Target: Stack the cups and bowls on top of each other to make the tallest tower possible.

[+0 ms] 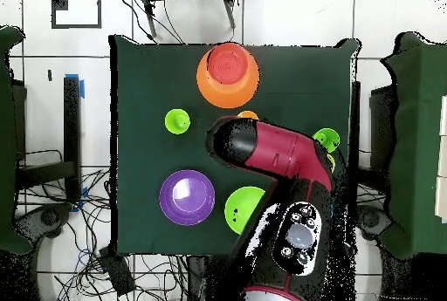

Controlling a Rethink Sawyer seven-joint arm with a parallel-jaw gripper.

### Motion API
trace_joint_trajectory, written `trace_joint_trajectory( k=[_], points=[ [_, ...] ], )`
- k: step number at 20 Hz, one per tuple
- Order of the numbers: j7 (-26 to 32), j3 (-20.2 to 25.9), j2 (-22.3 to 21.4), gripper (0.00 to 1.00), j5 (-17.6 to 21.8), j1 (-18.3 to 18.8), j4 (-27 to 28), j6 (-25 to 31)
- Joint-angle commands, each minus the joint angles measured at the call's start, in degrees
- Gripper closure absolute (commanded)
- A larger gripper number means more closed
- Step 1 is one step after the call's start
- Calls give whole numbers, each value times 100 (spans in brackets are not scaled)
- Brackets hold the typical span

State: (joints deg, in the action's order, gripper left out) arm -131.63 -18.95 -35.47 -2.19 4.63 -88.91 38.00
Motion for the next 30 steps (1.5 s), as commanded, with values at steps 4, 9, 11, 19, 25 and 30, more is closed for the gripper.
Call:
trace_joint_trajectory(
  k=[4, 9, 11, 19, 25, 30],
  points=[
    [405, 1227, 27, 0, 349, 303, -1376, -951],
    [207, 1456, 223, 0, 390, 541, -1683, -1569],
    [178, 1475, 324, 0, 446, 601, -1699, -1702],
    [31, 1462, 686, 0, 644, 797, -1773, -2252],
    [-21, 1417, 604, 0, 691, 753, -1707, -2115],
    [-25, 1389, 451, 0, 701, 689, -1689, -1903]
  ],
)
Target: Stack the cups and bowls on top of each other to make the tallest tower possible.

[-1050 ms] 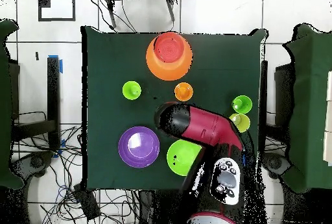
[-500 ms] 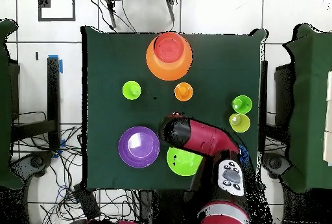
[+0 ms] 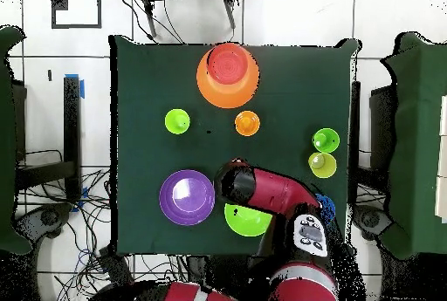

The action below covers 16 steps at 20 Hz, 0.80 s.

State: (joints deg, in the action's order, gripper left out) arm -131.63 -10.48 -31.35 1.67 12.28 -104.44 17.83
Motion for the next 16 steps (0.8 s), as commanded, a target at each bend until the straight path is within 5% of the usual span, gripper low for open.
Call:
trace_joint_trajectory(
  k=[1, 16],
  points=[
    [-24, 523, 2, 0, 314, -106, -137, 161],
    [-78, 453, -147, 0, 277, -184, -300, 390]
  ],
)
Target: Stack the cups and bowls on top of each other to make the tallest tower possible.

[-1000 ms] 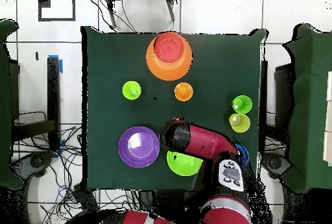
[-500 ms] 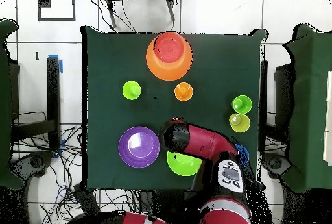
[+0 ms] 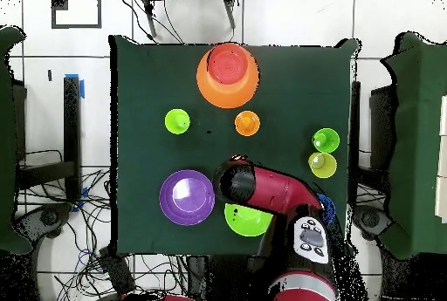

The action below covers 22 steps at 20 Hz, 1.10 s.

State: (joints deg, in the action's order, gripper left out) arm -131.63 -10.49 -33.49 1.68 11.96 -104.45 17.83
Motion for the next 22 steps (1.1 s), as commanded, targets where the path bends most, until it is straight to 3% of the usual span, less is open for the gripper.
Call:
trace_joint_trajectory(
  k=[1, 22],
  points=[
    [-118, 456, 74, 0, 263, -157, -354, 347],
    [-266, 636, 433, 0, 246, 111, -974, -314]
  ],
)
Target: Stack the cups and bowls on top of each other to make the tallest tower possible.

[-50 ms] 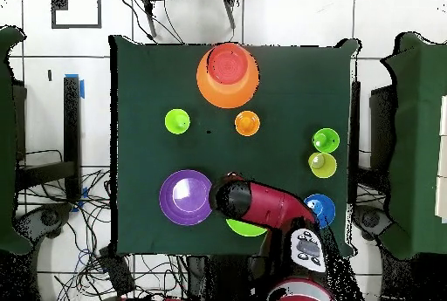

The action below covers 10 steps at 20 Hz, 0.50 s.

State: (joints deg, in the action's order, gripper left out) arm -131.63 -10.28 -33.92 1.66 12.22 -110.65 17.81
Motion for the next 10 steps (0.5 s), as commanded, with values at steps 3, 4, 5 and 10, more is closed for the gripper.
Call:
trace_joint_trajectory(
  k=[3, 4, 5, 10],
  points=[
    [-271, 681, 691, 0, 242, 125, -265, -477],
    [-273, 695, 749, 0, 243, 133, -239, -529],
    [-279, 724, 831, 0, 243, 150, -212, -607],
    [-259, 790, 1050, 0, 266, 236, -128, -804]
  ],
)
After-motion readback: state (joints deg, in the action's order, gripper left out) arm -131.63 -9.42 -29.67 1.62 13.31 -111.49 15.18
